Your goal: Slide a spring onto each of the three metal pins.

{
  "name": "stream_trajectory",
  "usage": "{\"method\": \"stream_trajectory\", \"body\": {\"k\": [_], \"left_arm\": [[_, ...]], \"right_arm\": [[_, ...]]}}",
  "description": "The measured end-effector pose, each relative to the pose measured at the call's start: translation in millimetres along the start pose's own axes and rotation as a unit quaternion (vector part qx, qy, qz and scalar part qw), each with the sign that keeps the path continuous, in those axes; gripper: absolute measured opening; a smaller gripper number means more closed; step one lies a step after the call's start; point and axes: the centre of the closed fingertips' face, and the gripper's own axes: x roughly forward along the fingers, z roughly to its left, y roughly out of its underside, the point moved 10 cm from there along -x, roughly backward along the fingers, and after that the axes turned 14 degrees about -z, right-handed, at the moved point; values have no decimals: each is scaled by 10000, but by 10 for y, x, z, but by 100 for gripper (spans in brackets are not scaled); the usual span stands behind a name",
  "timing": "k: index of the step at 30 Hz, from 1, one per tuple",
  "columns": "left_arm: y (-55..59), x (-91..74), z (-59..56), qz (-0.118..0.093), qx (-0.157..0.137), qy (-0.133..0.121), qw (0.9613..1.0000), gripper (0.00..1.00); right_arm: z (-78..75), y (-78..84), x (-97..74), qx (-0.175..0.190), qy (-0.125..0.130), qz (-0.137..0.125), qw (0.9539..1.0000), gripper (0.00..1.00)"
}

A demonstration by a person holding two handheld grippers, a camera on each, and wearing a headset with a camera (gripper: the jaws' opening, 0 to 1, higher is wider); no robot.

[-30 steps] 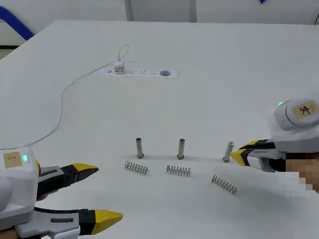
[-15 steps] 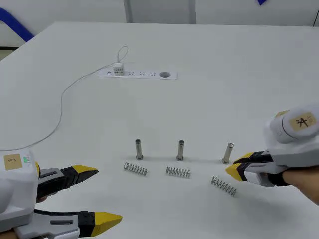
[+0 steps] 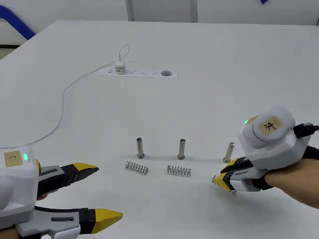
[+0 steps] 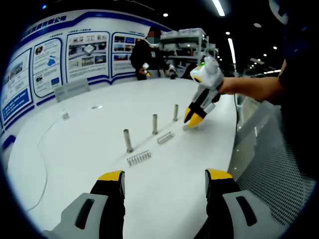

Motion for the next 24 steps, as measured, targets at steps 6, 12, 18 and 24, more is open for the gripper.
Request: {"method": "stream_trajectory", "body": {"k": [6, 12, 18, 24], "left_arm": [[0, 0, 2, -2, -5, -13, 10000, 67], [-3, -2, 6, -11, -8, -27, 10000, 67], [-5, -4, 12, -29, -17, -50, 10000, 67], [-7, -7, 17, -38, -14, -63, 10000, 67]], "right_arm": [[-8, 4, 102, -127, -134, 243, 9995, 16], [-25, 8, 162, -183, -199, 414, 9988, 16], [-36, -12, 170, -208, -231, 466, 9984, 15], [-31, -21, 179, -323, -218, 542, 9978, 12]]}}
